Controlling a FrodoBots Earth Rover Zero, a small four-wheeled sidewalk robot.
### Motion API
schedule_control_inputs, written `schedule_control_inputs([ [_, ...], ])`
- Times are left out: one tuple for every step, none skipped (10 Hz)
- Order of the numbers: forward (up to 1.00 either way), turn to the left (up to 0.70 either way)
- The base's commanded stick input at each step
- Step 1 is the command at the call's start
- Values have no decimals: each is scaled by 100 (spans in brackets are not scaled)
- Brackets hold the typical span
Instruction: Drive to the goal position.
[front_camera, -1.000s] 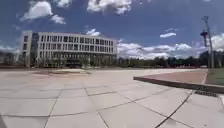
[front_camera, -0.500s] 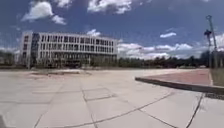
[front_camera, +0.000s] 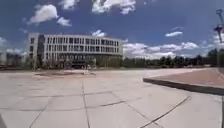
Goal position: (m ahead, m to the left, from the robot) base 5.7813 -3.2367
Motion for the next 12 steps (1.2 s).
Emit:
schedule_control_inputs([
  [70, 0],
  [70, 0],
  [70, 2],
  [70, 1],
  [70, 6],
  [70, 3],
  [70, 1],
  [70, 0],
  [70, 9],
  [70, 8],
  [70, 1],
  [70, 5],
])
